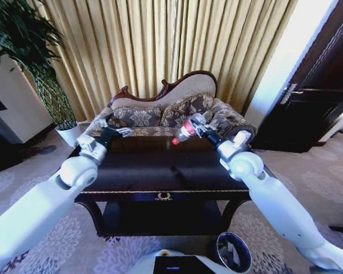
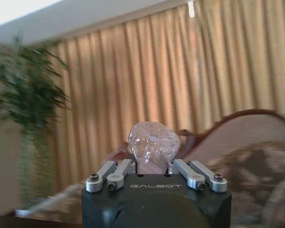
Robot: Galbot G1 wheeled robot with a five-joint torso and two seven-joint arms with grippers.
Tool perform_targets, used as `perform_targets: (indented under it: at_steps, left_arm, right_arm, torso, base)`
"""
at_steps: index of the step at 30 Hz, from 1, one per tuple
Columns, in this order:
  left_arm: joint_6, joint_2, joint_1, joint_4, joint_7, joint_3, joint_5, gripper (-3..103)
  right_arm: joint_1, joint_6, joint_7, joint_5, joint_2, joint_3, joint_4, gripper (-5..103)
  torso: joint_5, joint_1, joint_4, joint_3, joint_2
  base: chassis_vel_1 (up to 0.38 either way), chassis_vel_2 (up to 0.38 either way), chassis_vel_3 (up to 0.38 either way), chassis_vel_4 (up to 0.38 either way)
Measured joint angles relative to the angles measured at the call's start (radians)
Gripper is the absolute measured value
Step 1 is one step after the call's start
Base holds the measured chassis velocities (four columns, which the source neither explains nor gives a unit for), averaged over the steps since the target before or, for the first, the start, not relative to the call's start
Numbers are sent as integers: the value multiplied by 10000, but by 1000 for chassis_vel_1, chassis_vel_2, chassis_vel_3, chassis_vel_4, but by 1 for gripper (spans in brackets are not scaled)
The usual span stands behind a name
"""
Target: Move to the front of the table and place the trash on the table into the trash bin.
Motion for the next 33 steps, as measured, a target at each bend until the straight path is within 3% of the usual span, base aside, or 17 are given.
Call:
perform_targets:
  at_steps: [3,4,6,7,11,15,20,23,33]
  left_arm:
    - [739,-135,903,-325,-420,-1262,-698,100]
    - [739,-135,903,-325,-420,-1262,-698,100]
    - [1130,-313,2230,-515,-554,-2716,-1036,100]
    - [1130,-313,2230,-515,-554,-2716,-1036,100]
    - [1792,-544,3342,-862,-782,-4449,-1905,100]
    - [1994,-603,3718,-1088,-698,-5126,-2020,100]
    - [2009,-816,4251,-1163,-214,-5687,-1648,100]
    - [1754,-1191,5077,-1221,528,-6294,-1166,100]
    - [1284,-1638,5603,-1454,978,-6720,-1026,100]
  right_arm:
    - [-715,-35,279,-580,-288,641,149,25]
    - [-715,-35,279,-580,-288,641,149,25]
    - [-1813,-153,387,-938,-557,1643,416,25]
    - [-1813,-153,387,-938,-557,1643,416,25]
    - [-3482,-176,320,-1108,-831,3270,889,25]
    - [-4307,-181,147,-1088,-848,4120,1226,25]
    - [-4799,-216,114,-949,-833,4714,1573,25]
    - [-5151,-318,111,-896,-748,5023,1854,25]
    - [-5912,-414,94,-1074,-428,5430,2293,25]
  torso:
    - [2,0,-1,0,0]
    - [2,0,-1,0,0]
    - [1,-1,1,0,0]
    - [1,-1,1,0,0]
    - [-2,-1,-2,-2,1]
    - [5,-1,-3,-1,1]
    - [2,-1,-3,-1,1]
    - [-2,-1,4,-1,1]
    - [0,0,-1,0,0]
  base:
    - [0,0,0,0]
    - [0,0,0,0]
    - [0,0,0,0]
    - [0,0,0,0]
    - [0,0,0,0]
    - [0,0,0,0]
    - [0,0,0,0]
    - [0,0,0,0]
    - [0,0,0,0]
